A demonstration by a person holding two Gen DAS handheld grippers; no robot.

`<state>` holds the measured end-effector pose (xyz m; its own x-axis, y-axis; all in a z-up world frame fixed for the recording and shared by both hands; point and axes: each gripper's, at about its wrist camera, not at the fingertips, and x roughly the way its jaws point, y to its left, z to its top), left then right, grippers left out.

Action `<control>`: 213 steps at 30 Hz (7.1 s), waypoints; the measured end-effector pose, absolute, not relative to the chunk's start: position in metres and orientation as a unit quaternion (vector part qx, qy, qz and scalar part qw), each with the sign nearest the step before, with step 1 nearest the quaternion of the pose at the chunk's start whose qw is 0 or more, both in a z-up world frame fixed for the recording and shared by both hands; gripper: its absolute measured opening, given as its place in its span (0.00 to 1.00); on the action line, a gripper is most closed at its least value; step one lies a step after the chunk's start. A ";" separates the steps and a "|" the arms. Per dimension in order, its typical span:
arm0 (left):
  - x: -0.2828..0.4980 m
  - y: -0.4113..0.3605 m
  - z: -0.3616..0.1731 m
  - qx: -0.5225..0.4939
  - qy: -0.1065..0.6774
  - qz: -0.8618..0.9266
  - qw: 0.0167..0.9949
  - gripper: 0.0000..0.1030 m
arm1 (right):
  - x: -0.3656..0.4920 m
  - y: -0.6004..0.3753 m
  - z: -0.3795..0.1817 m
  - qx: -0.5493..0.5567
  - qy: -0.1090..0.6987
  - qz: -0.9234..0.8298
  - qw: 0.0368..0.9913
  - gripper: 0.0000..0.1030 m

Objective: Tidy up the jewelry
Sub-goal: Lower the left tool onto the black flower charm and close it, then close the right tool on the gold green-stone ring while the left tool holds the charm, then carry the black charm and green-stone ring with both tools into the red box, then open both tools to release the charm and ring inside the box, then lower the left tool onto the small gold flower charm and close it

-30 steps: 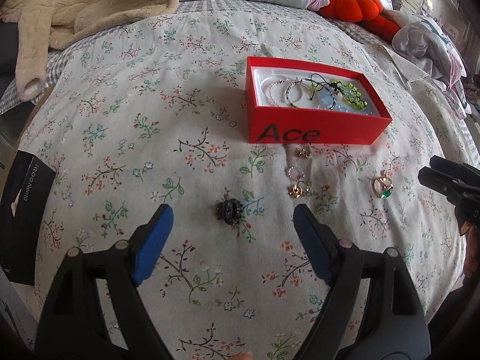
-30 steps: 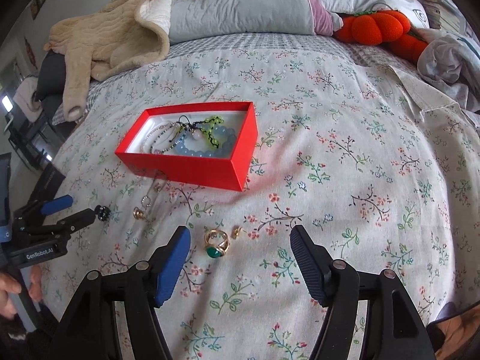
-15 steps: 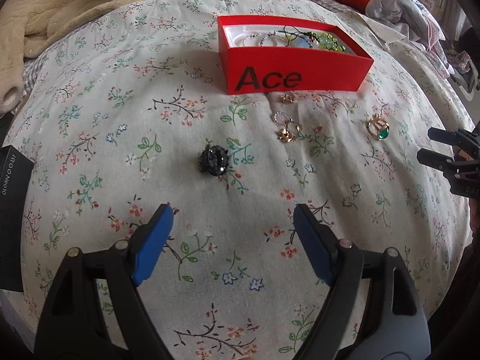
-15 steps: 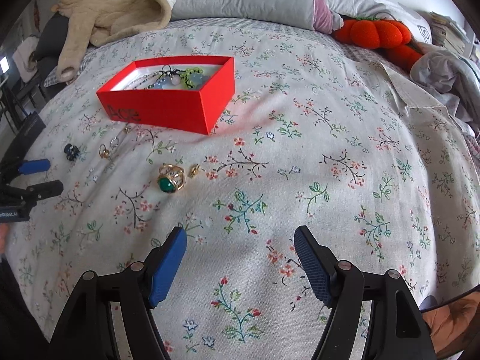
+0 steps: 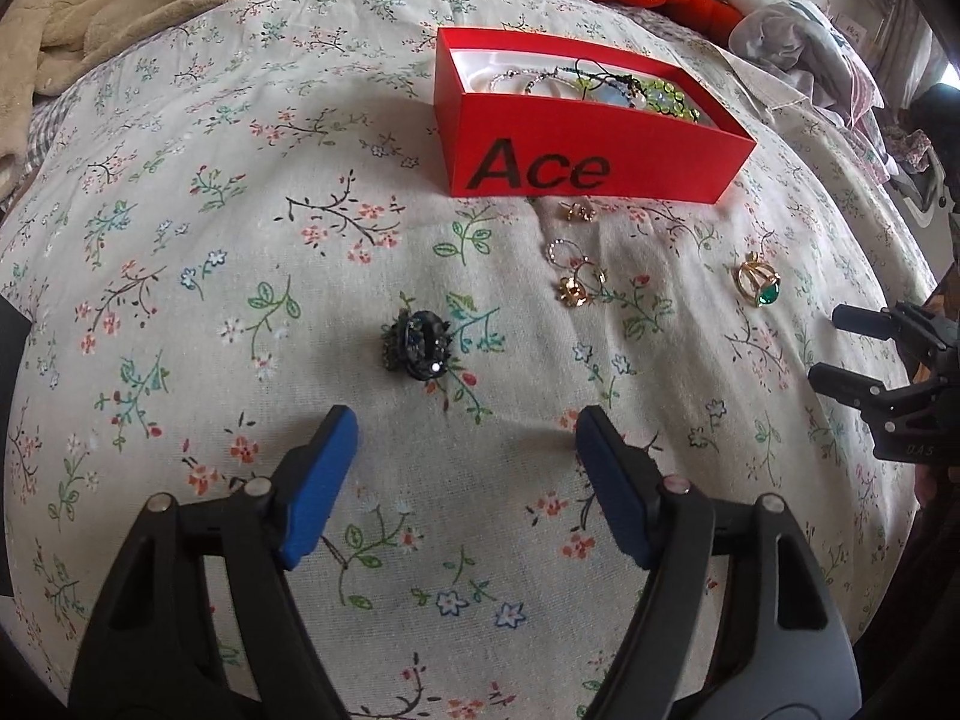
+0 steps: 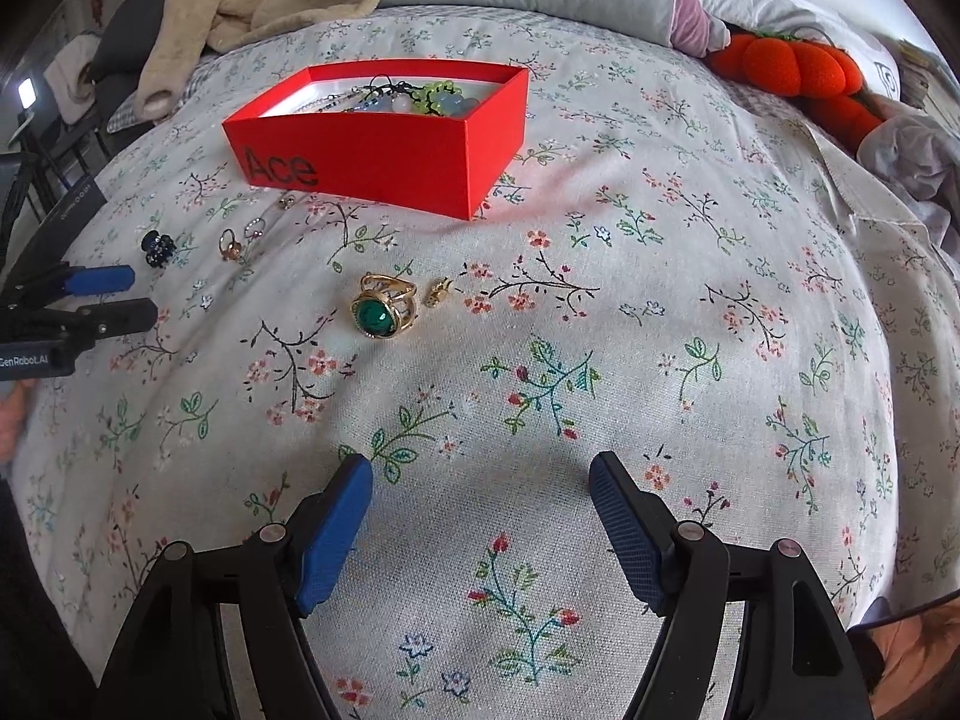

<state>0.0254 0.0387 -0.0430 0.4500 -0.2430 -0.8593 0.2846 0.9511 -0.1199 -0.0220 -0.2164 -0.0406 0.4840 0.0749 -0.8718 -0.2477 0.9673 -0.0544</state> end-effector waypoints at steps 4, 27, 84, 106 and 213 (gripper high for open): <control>0.031 0.041 -0.044 0.019 0.494 -0.143 0.858 0.61 | -0.021 -0.216 -0.041 -0.087 0.500 0.094 0.857 0.76; 0.042 0.041 -0.037 0.033 0.494 -0.117 0.861 0.22 | -0.012 -0.208 -0.041 -0.078 0.502 0.089 0.857 0.76; 0.031 0.046 -0.017 0.003 0.485 -0.115 0.867 0.22 | 0.014 -0.183 -0.026 -0.006 0.461 0.109 0.881 0.23; 0.063 0.015 0.035 -0.045 0.427 -0.141 0.892 0.22 | 0.036 -0.181 0.034 0.061 0.409 0.117 0.903 0.23; 0.055 -0.024 -0.041 0.032 0.512 -0.171 0.841 0.41 | 0.020 -0.249 -0.015 0.017 0.479 0.071 0.875 0.74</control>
<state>0.0552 -0.0242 -0.0408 0.4175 -0.2538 -0.8725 0.3203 0.9397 -0.1201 0.0199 -0.2489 -0.0153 0.5306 0.1408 -0.8359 -0.1081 0.9893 0.0980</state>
